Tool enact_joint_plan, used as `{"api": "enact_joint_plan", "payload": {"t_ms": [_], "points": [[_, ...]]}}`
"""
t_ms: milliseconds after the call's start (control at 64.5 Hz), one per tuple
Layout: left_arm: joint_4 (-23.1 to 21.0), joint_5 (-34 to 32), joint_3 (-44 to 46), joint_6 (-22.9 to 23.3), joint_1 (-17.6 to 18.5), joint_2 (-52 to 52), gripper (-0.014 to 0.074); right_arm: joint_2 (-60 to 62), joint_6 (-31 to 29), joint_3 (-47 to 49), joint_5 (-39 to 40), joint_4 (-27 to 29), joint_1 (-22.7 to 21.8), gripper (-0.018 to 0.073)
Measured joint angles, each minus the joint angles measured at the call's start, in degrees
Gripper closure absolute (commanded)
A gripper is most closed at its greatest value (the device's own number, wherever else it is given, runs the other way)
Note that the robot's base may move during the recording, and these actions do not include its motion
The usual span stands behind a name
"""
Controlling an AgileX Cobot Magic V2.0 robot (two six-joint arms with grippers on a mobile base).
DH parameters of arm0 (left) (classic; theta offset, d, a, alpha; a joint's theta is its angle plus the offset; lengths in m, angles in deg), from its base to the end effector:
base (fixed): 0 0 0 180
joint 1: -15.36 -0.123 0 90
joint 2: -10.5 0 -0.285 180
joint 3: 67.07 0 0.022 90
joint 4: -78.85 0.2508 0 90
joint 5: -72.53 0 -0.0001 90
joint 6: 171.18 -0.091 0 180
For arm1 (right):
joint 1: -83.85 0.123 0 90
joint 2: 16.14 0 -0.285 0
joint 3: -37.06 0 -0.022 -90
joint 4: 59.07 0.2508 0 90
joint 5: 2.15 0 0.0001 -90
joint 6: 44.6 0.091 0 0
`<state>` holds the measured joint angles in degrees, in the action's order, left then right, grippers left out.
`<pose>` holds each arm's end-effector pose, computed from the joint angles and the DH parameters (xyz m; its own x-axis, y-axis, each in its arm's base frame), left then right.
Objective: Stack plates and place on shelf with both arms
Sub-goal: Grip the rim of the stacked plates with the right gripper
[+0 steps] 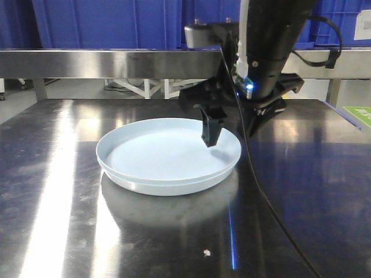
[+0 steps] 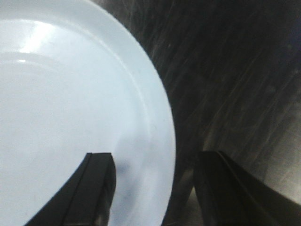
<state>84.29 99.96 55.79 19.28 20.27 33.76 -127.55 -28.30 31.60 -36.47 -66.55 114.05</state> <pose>0.0684 -0.0019 0.2713 -0.3062 -0.0720 -0.9492 0.0141 0.9967 -0.0802 0.3332 0.1862 0.2152 -0.8266 -0.2785 -0.4891 -0.3309 0.9434 0.0220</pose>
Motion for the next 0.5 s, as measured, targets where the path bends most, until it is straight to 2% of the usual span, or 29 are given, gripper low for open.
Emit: {"api": "enact_joint_plan", "payload": {"t_ms": [279,388,496], "points": [[0.0,0.0,0.0,0.0,0.0,0.0,0.0507,-1.2,0.0,0.1,0.0,0.0,0.0,0.0098],[0.0,0.0,0.0,0.0,0.0,0.0,0.0507,-1.3,0.0,0.2,0.0,0.0,0.0,0.0231],[0.0,0.0,0.0,0.0,0.0,0.0,0.0507,-1.3,0.0,0.2,0.0,-0.1,0.0,0.0471]]}}
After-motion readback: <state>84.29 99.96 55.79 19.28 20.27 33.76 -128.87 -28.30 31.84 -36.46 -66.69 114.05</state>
